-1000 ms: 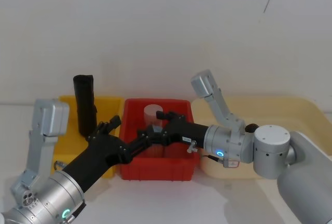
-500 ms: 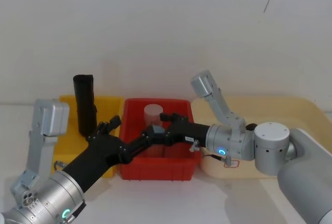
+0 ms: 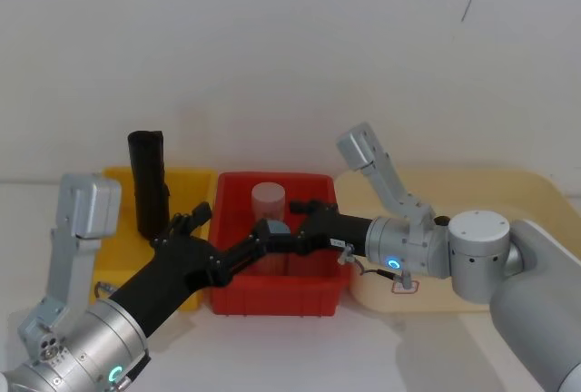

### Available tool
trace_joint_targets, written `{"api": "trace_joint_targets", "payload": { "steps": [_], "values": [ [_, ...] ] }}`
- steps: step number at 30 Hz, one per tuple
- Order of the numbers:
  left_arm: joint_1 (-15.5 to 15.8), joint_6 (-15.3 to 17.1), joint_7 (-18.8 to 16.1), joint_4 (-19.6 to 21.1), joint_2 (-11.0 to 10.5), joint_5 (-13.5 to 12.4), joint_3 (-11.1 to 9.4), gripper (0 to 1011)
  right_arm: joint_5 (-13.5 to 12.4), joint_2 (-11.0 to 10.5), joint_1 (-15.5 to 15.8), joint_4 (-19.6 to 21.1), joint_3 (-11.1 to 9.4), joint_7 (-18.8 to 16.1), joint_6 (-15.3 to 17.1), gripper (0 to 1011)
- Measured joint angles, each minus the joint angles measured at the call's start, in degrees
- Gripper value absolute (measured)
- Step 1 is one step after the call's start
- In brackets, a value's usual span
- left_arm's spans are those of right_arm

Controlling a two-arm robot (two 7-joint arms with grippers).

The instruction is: Pick up the garbage bag with the one hand and transfer it to the other hand.

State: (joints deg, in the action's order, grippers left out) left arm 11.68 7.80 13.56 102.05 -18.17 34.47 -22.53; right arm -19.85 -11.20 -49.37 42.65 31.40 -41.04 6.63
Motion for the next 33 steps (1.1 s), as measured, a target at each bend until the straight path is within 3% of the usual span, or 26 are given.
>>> {"api": "trace_joint_targets", "payload": {
  "steps": [33],
  "values": [
    [0.0, 0.0, 0.0, 0.0, 0.0, 0.0, 0.0, 1002, 1.27, 1.08, -1.49, -3.47, 1.5, -1.04, 0.61, 1000]
  ]
}}
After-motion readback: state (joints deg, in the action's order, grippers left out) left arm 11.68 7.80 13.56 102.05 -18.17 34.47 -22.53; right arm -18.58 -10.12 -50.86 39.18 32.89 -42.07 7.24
